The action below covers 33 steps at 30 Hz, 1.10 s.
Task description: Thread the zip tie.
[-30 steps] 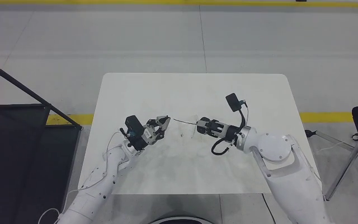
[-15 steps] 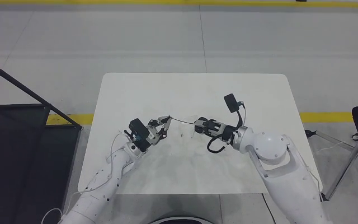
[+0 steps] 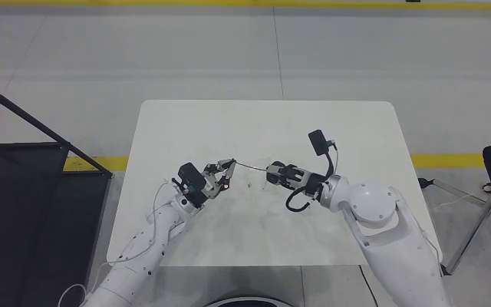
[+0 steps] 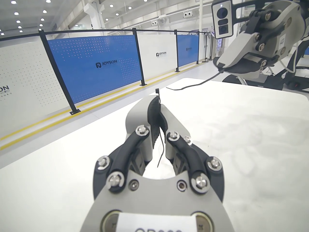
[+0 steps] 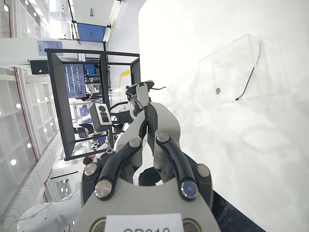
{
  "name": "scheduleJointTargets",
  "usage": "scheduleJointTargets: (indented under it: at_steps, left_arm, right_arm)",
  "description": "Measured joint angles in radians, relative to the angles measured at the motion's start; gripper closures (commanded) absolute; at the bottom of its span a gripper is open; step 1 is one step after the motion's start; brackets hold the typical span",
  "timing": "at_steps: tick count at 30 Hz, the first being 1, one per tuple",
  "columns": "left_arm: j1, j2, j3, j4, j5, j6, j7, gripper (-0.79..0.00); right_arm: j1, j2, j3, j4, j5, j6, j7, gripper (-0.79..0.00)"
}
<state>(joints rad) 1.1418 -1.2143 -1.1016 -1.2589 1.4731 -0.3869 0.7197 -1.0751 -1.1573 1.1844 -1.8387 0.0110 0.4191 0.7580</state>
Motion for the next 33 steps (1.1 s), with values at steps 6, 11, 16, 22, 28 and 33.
scheduleJointTargets:
  at_steps: [6,11,16,22,28,33]
  left_arm:
    - [0.000,0.000,0.000,0.000,0.000,0.000,0.000,0.000]
    - [0.000,0.000,0.000,0.000,0.000,0.000,0.000,0.000]
    - [0.000,0.000,0.000,0.000,0.000,0.000,0.000,0.000]
    - [0.000,0.000,0.000,0.000,0.000,0.000,0.000,0.000]
    - [0.000,0.000,0.000,0.000,0.000,0.000,0.000,0.000]
    - [0.000,0.000,0.000,0.000,0.000,0.000,0.000,0.000]
  right_arm:
    - [0.015,-0.001,-0.009,0.011,0.006,0.015,0.002,0.000]
    - [0.030,-0.002,-0.020,0.019,0.006,0.028,0.001,0.000]
    - [0.038,-0.002,-0.026,0.024,0.008,0.037,-0.003,0.000]
    - [0.045,-0.003,-0.029,0.030,0.016,0.044,-0.006,0.000]
    - [0.049,-0.002,-0.032,0.032,0.019,0.047,-0.007,0.000]
    - [0.046,-0.001,-0.032,0.031,0.022,0.044,-0.010,0.000]
